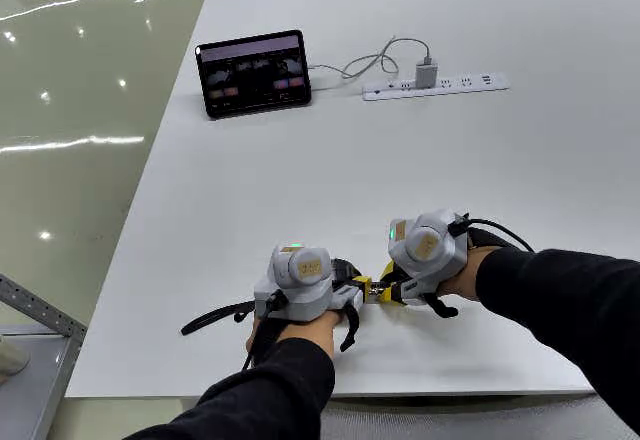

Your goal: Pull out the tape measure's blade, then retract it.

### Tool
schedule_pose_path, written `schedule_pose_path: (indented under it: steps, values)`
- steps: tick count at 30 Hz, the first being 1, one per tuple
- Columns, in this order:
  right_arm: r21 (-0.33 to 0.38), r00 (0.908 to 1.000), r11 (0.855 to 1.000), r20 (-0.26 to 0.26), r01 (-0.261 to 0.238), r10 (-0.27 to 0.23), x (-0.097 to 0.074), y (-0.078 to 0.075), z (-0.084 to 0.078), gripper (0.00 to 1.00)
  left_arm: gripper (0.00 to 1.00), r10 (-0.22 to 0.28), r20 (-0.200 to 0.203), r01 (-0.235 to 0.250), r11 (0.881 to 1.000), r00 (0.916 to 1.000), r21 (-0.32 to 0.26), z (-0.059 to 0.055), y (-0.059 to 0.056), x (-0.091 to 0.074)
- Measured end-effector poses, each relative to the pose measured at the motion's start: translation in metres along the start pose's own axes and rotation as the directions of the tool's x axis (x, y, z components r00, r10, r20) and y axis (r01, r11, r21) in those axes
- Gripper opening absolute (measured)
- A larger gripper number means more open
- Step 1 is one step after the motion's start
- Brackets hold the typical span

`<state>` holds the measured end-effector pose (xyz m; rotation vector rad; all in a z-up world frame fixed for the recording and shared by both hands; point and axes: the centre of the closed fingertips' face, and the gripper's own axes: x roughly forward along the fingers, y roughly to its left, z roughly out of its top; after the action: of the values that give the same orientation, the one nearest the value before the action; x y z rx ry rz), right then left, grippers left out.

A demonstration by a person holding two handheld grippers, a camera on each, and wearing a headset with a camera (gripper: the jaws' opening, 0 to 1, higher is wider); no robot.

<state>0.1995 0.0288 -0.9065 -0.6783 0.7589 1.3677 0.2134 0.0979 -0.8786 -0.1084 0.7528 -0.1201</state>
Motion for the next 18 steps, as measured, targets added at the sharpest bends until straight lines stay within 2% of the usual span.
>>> schedule_pose_path:
  steps: [10,13,18]
  values:
    - [0.016,0.9997,1.0,-0.02,-0.011,0.011,0.0035,0.0005,0.0026,0.1,0.59,-0.016,0.003,0.016,1.0,0.9999,-0.012,0.0007,0.0017,-0.0004]
    - [0.031,0.9999,1.0,-0.008,-0.007,0.007,0.0044,0.0,0.0046,0.1,0.59,-0.015,0.006,0.015,1.0,0.9999,-0.008,0.0004,0.0008,-0.0003]
    - [0.002,1.0,1.0,-0.003,-0.001,0.001,0.0061,0.0015,0.0073,0.11,0.59,-0.009,0.009,0.009,1.0,0.9999,0.006,0.0005,0.0001,-0.0001]
